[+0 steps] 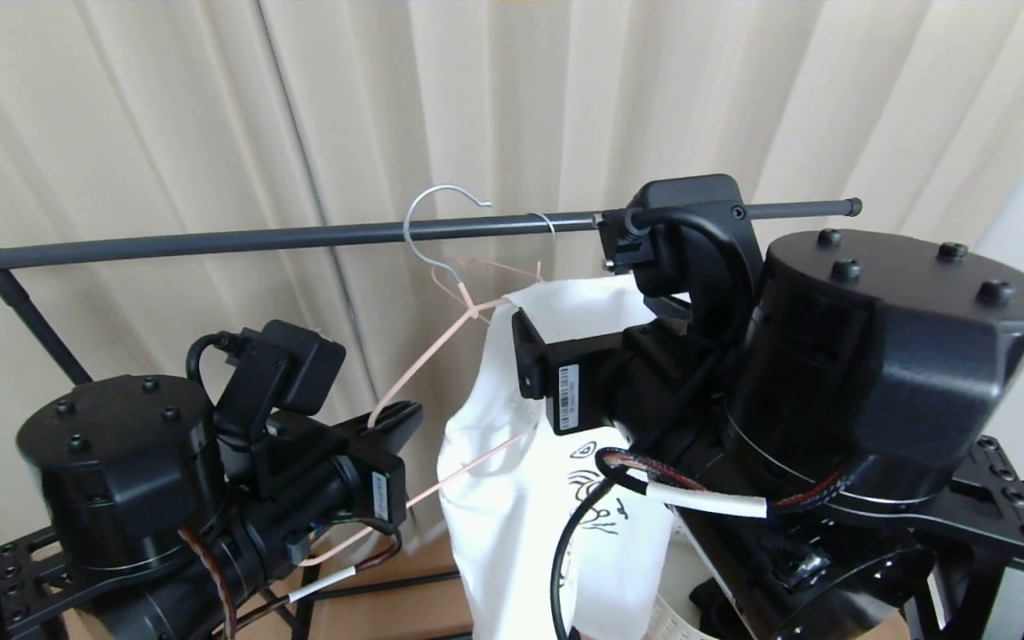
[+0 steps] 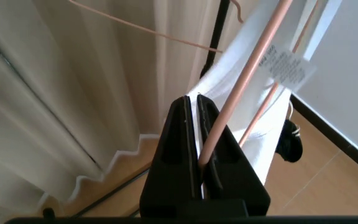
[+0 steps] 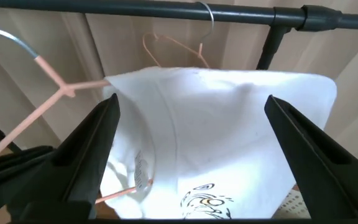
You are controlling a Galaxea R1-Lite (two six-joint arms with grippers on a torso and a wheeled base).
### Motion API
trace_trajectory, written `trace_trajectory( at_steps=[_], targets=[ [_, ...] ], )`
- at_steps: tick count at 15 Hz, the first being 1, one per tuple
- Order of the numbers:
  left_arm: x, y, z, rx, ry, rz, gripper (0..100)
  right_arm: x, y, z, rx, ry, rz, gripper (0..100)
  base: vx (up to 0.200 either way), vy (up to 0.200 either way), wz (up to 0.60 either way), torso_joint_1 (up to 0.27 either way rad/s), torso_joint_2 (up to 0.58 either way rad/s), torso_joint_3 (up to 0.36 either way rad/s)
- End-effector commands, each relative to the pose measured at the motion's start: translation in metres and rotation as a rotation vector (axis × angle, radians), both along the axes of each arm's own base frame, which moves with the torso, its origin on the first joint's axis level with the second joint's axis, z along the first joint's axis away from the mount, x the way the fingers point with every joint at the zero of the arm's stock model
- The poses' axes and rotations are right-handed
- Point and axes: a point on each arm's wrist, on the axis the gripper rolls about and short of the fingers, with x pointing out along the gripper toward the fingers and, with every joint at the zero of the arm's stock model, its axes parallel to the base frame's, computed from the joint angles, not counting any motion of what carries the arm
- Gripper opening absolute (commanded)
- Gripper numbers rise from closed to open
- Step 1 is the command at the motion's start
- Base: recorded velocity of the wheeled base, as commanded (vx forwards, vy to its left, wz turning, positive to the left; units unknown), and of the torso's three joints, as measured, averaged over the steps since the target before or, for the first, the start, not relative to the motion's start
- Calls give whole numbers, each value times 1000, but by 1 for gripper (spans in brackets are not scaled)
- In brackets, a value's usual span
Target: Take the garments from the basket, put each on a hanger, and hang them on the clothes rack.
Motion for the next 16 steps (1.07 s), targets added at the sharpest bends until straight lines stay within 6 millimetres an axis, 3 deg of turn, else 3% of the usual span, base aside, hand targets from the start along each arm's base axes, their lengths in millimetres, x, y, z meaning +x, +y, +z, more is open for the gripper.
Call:
trace_trajectory(
  at_steps=[1,3,5,8,9,11,13,16],
  targets=[
    [4,-3,-7,9,14,3,0,-1,-2,-5,-20,10,9,100,0,0,0,0,0,0],
    [5,-3,-6,3,7,0,0,-4,-5,-10,-48,18,56,100,0,0,0,0,0,0],
    [7,2,-6,0,4,9,0,-13,-21,-3,-88,7,167,100,0,0,0,0,0,0],
    [13,22,-10,21,20,-52,0,-6,-77,15,-171,-26,285,100,0,0,0,0,0,0],
    [14,24,-11,22,21,-54,0,-8,-81,18,-176,-25,305,100,0,0,0,0,0,0],
    [22,40,-11,35,17,-82,0,-27,-126,42,-271,12,519,100,0,0,0,0,0,0],
    [24,51,-16,95,-1,-153,0,-28,-153,52,-371,84,680,100,0,0,0,0,0,0],
    [21,52,-17,102,-13,-250,0,-21,-168,61,-457,194,877,100,0,0,0,0,0,0]
  ],
)
